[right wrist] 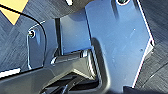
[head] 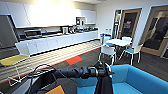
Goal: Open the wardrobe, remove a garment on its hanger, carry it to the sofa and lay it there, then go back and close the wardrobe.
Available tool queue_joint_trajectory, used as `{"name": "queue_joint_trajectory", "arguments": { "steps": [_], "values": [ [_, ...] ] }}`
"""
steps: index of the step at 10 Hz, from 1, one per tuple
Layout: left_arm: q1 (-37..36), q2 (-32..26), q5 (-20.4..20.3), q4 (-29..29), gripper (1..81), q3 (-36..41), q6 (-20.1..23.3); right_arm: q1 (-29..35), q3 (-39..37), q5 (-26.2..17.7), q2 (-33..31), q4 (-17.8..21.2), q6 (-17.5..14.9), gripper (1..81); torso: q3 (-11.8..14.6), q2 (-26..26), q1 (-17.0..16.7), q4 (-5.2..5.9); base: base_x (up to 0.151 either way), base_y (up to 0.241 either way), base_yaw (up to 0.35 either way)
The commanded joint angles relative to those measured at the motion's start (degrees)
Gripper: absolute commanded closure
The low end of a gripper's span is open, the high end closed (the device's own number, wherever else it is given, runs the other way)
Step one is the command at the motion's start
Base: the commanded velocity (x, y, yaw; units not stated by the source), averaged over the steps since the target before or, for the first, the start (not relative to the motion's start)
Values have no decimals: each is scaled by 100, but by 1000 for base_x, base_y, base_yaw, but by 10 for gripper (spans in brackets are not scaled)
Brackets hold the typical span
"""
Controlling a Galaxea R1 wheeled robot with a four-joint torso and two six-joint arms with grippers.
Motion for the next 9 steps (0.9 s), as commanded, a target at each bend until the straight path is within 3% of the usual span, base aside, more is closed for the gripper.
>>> {"name": "queue_joint_trajectory", "arguments": {
  "steps": [1, 8, 9],
  "values": [
    [-969, 194, -165, 221, 811, -105, 90, 205, 27, -343, 39, 27, -8, 10, -525, 0, 0, 0, 0, 0, 0],
    [-1180, 976, -209, 204, 811, -1309, 90, 231, 27, -352, 39, 27, -8, 10, -1873, 9, 6, 0, 0, 0, 0],
    [-1241, 1108, -217, 195, 811, -1467, 90, 231, 27, -352, 39, 27, -8, 10, -1537, 11, 6, 0, 0, 0, 0]
  ]
}}
